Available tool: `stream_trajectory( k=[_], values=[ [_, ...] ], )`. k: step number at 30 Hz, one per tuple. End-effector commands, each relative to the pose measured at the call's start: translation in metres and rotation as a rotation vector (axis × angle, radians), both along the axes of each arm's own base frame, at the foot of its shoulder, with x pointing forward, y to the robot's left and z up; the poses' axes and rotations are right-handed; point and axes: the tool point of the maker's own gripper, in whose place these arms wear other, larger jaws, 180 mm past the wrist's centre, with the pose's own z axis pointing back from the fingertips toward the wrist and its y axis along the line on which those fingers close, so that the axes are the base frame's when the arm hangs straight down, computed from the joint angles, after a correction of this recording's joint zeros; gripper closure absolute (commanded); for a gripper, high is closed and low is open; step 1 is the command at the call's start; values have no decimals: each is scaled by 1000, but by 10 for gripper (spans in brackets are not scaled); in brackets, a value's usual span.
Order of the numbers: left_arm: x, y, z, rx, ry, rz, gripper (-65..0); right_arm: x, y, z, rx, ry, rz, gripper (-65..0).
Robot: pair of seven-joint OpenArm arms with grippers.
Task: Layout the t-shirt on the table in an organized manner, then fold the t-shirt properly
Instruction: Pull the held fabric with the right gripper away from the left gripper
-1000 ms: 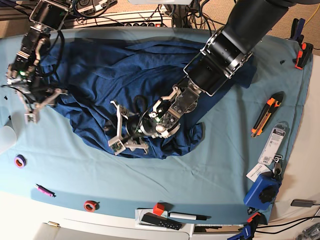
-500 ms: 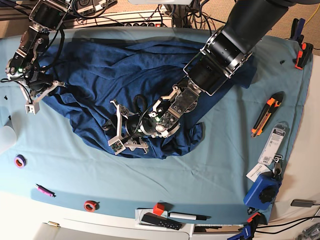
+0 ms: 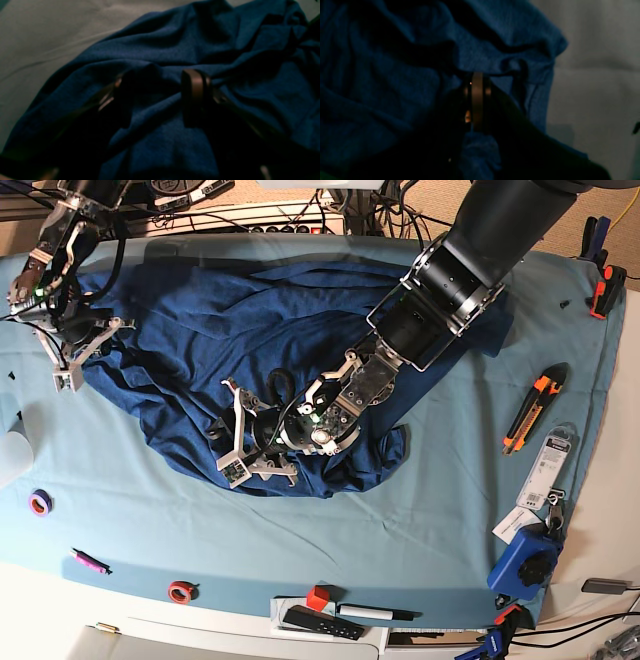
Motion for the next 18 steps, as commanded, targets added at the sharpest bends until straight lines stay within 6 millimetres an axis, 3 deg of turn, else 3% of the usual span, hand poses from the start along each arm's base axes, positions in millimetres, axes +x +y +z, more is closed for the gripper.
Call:
stream_trajectory(
  k=[1, 2, 5, 7, 13, 18],
  values=[
    [9, -12, 28, -56, -47, -11, -293, 10, -7, 14, -33, -49, 7, 0],
    [9, -12, 28, -56, -47, -11, -293, 12, -9, 15, -44, -61, 4, 0],
    [9, -12, 28, -56, -47, -11, -293, 26, -17, 21, -80, -165, 1, -164],
    [9, -12, 28, -56, -47, -11, -293, 33, -23, 21, -97, -201, -7, -217],
    [9, -12, 28, -56, -47, -11, -293, 46, -34, 1, -41, -164, -64, -218],
    [9, -12, 28, -56, -47, -11, -293, 60, -32, 4, -9, -172, -56, -218]
  ],
)
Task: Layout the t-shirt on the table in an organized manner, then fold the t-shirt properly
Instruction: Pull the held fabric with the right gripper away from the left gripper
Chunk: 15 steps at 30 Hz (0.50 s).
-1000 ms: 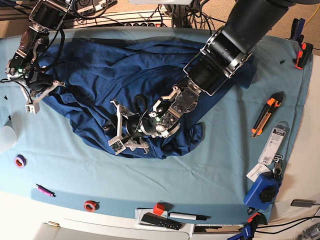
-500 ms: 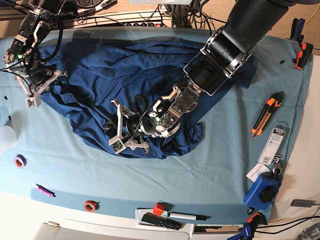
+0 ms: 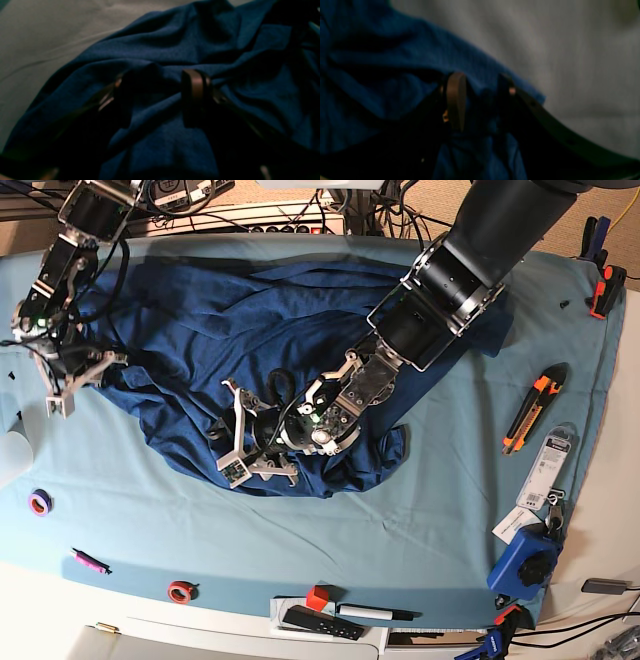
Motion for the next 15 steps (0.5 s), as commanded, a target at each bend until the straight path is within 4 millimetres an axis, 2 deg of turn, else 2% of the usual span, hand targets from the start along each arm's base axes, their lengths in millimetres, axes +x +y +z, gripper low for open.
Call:
stream_trajectory(
  k=[1, 6, 8, 10, 15],
  values=[
    [9, -11, 28, -55, -47, -11, -293, 9, -3, 15, -16, -48, 23, -218],
    [9, -11, 28, -55, -47, -11, -293, 7, 0, 12, -15, -31, 42, -199],
    [9, -12, 28, -56, -48, -11, -293, 6, 0, 12, -15, -26, 42, -114],
    [9, -11, 28, -55, -47, -10, -293, 6, 0, 11, -15, -23, 42, -1],
    [9, -11, 28, -55, -47, -10, -293, 4, 6, 9, 24, -5, 47, 0]
  ],
)
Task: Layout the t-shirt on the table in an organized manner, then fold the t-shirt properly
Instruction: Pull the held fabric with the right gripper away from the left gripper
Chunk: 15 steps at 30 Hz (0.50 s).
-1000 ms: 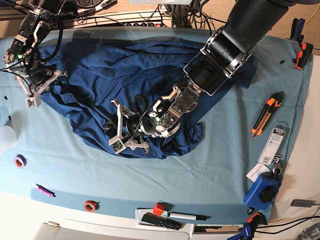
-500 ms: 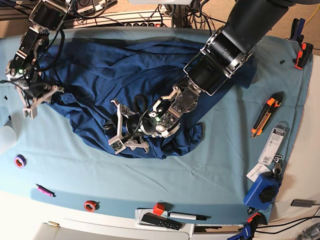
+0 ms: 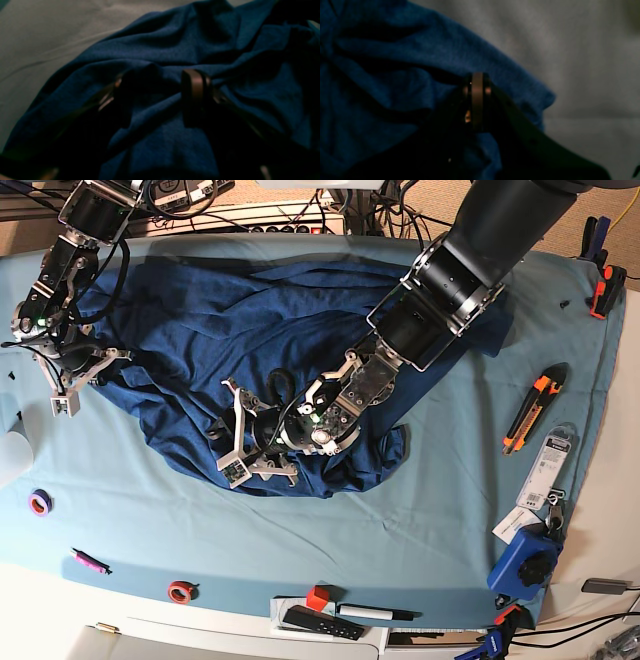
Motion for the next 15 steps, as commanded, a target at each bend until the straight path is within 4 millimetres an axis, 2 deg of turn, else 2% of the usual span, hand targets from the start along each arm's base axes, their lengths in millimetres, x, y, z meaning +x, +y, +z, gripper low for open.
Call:
stream_trajectory(
  k=[1, 8, 9, 13, 15],
  values=[
    [9, -12, 28, -55, -48, -11, -293, 9, -2, 15, 4, -46, 7, 0],
    [9, -12, 28, -55, -48, -11, -293, 9, 18, 16, 92, -49, 76, 0],
    [9, -11, 28, -55, -48, -11, -293, 10, 19, 16, 98, -54, 82, -26],
    [8, -11, 27, -55, -45, -10, -293, 10, 19, 16, 88, -56, 89, -203],
    [7, -12, 26, -55, -43, -11, -293, 9, 12, 15, 46, -50, 81, -220]
  ],
)
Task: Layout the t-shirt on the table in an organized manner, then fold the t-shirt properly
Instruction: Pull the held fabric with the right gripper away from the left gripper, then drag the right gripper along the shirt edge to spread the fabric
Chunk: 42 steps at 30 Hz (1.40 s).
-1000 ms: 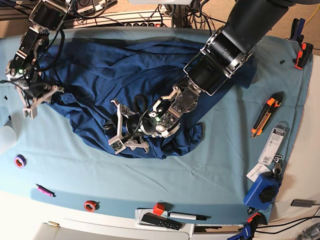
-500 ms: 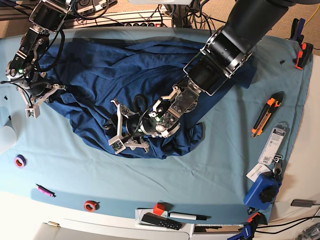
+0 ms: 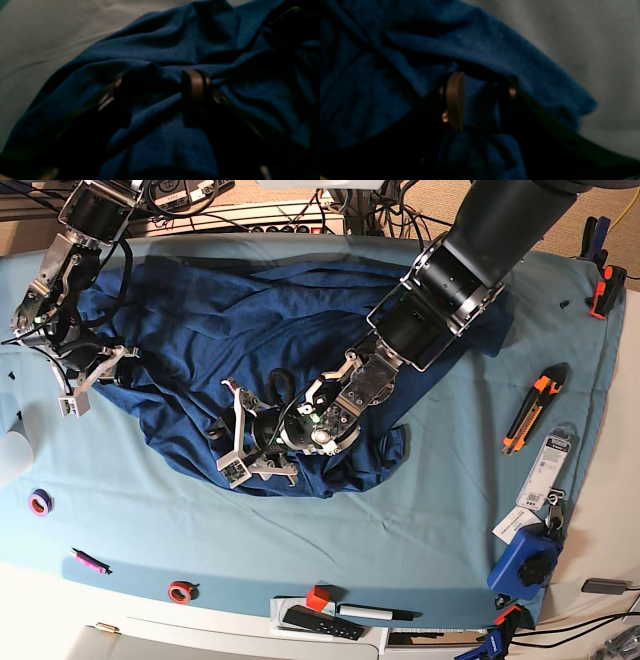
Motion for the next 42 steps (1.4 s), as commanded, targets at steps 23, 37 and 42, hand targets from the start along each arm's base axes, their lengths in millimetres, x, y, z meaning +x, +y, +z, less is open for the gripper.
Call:
stream_trajectory(
  k=[23, 37, 42],
  values=[
    [2, -11, 19, -54, -26, -10, -293, 42, 34, -11, -439, 84, 201, -102],
    [-6, -10, 8, -48, -1, -8, -293, 26, 4, 6, -584, 176, 83, 0],
    [-6, -10, 8, -48, -1, -8, -293, 19, 2, 13, -619, 191, 72, 0]
  ],
)
